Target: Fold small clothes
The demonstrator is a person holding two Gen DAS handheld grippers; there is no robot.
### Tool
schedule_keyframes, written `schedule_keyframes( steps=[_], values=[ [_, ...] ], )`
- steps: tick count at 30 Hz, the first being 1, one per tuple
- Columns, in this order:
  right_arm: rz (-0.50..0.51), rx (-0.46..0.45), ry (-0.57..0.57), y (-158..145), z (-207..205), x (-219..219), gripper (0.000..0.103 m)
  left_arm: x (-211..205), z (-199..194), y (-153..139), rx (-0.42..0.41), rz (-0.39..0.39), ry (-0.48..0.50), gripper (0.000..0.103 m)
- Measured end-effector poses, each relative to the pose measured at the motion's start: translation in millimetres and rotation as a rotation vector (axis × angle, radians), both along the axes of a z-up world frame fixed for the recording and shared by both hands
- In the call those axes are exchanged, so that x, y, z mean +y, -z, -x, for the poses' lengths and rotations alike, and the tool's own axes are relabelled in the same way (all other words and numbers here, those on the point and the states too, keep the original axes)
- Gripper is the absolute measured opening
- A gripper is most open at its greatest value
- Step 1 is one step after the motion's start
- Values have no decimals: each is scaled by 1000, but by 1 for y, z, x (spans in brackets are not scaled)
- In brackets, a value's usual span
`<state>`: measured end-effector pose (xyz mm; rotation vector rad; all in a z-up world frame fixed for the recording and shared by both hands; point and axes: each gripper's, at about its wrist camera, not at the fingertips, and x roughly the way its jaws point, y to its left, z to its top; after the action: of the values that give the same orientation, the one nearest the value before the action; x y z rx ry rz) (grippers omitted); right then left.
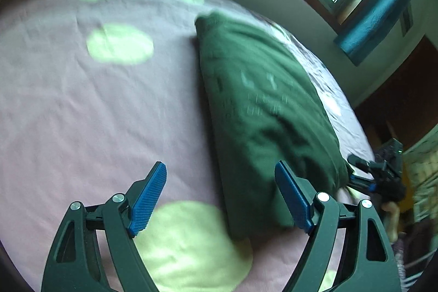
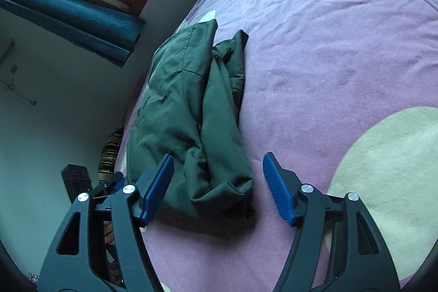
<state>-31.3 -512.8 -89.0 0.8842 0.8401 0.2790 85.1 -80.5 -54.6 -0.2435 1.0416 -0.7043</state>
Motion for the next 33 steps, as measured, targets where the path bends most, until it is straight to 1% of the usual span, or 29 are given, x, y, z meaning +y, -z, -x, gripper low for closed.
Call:
schedule_keyframes(
  steps=[2,3,4,6,7,8,9,10,11,12,13,15,17,20,22,23,24,25,26,27,28,30,32,33],
  values=[
    [-13,1,-50,-1,-8,12,74,-2,1,10,55,65,27,80],
    [7,4,-60,-2,-10,17,78,-3,0,11,66,83,33,80],
    [41,6,-68,-4,-13,22,78,-6,-2,14,83,97,49,80],
    [73,11,-75,-6,-14,28,78,-11,-5,19,107,95,57,80],
    [90,20,-71,-5,-13,30,72,-11,-5,20,113,92,60,78],
    [112,36,-70,-4,-13,31,64,-12,-5,22,115,89,68,73],
    [122,49,-70,-2,-12,31,45,-13,-5,21,115,92,80,69],
    [103,52,-73,2,-9,27,35,-13,-4,20,114,98,94,60],
    [85,51,-74,5,-6,24,32,-14,-2,19,107,97,105,57],
    [77,49,-74,7,-5,23,29,-17,1,16,85,79,111,53],
    [86,44,-74,8,-4,24,28,-19,4,14,60,58,115,51],
    [102,37,-75,8,-7,26,27,-23,8,14,28,24,113,50],
    [76,32,-77,10,-6,24,27,-23,5,18,41,32,114,50],
    [63,29,-79,10,-4,22,27,-20,-1,21,78,64,120,50],
    [19,24,-77,10,-3,16,28,-19,-1,17,58,57,135,50],
    [4,23,-80,10,-2,12,29,-19,0,13,41,51,141,54],
    [-12,23,-83,9,-1,8,34,-17,3,7,11,40,143,55],
    [-31,26,-88,6,1,2,42,-14,5,1,-12,37,148,58],
    [-42,19,-89,3,2,-1,48,-11,5,-3,-22,35,151,64],
    [-54,-5,-79,-3,4,-9,63,-5,5,-8,-29,50,154,67],
    [-53,-20,-68,-6,4,-16,72,0,2,-11,-30,70,153,74],
    [-47,-25,-52,-9,-6,-31,78,7,-12,-16,-23,100,142,76],
    [-56,-9,-40,-5,-24,-41,79,5,-28,-13,-6,101,128,76],
    [-66,0,-38,-2,-34,-45,79,1,-41,-8,16,107,127,76]
  ],
)
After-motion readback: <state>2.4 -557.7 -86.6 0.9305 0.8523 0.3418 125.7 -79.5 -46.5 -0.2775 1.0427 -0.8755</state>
